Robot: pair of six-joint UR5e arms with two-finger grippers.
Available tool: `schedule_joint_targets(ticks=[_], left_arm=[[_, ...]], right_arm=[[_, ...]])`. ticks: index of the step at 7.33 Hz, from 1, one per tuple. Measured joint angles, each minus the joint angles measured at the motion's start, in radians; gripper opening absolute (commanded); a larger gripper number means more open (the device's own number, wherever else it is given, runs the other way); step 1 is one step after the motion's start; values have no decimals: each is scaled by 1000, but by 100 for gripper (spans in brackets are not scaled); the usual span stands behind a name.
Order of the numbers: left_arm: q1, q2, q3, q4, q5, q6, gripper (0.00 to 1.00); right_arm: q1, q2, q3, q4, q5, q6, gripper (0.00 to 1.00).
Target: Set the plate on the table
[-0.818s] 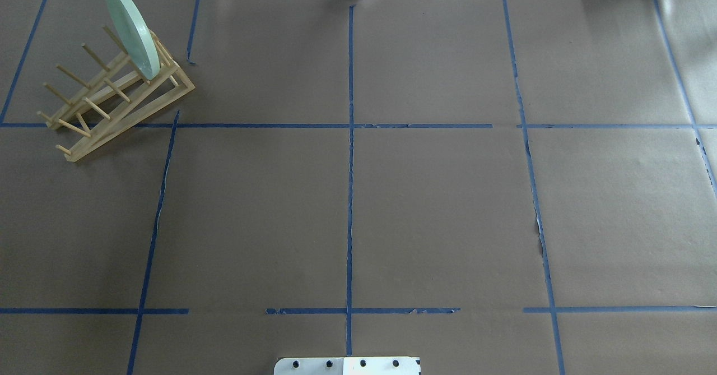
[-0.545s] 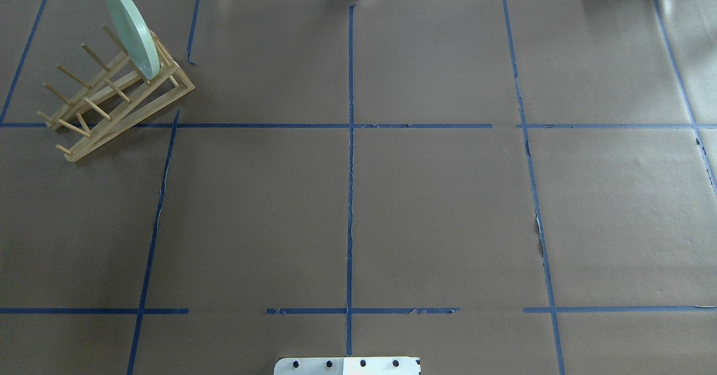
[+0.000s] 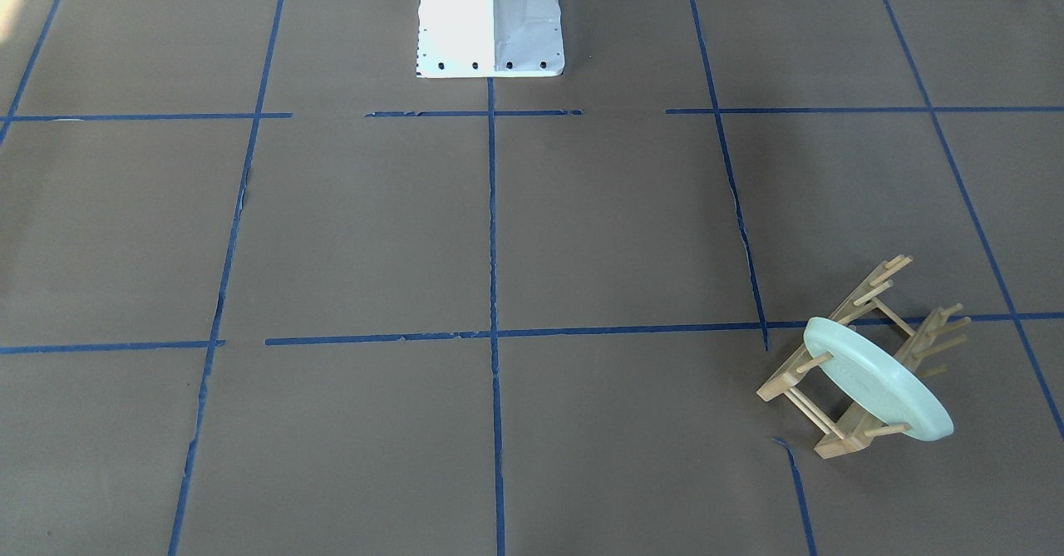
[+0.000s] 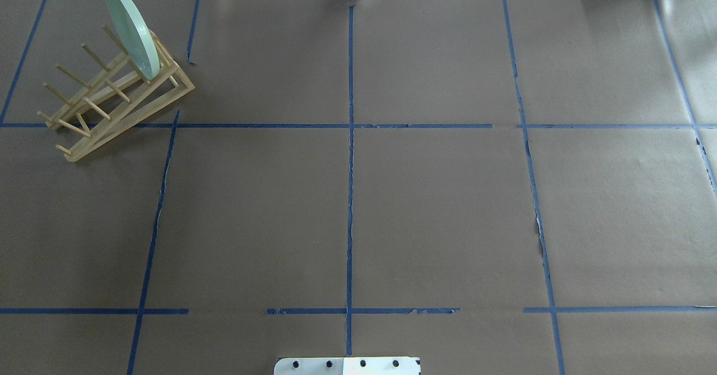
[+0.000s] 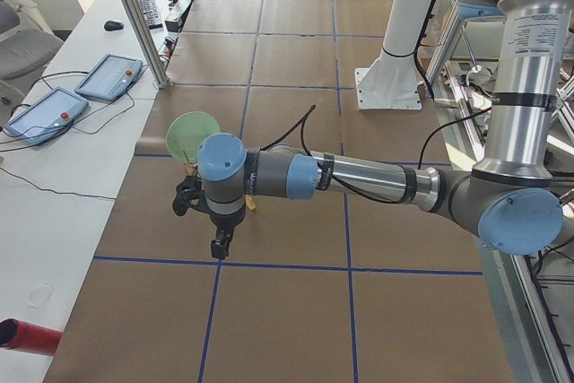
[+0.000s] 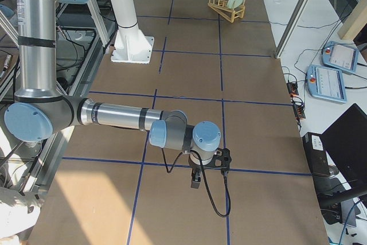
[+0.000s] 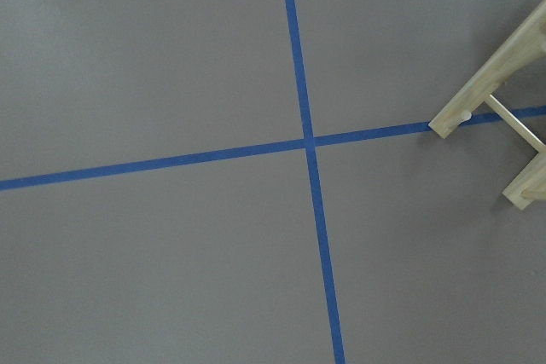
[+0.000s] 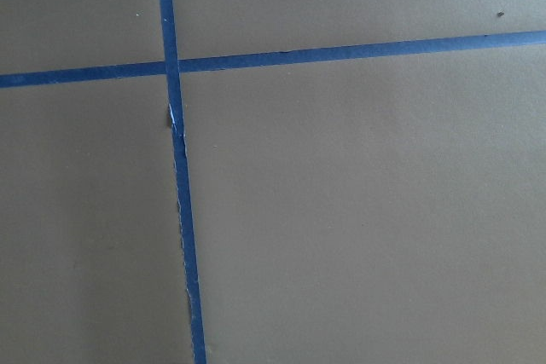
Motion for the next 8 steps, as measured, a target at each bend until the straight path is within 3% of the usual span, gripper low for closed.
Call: schedule_joint_targets(ticks=[2,5,6,8], left_arm=[[-1,-77,54,-160,36,-27,100],[2,-101,115,-365,-89,-217,100],[10,-108,123,-430,-102,-390,100],[81,-133,147,-651,-108,-911,100]], right_arm=[[0,0,0,0,0,0,100],[0,0,0,0,0,0,100],[0,0,0,0,0,0,100],[0,0,0,0,0,0,100]])
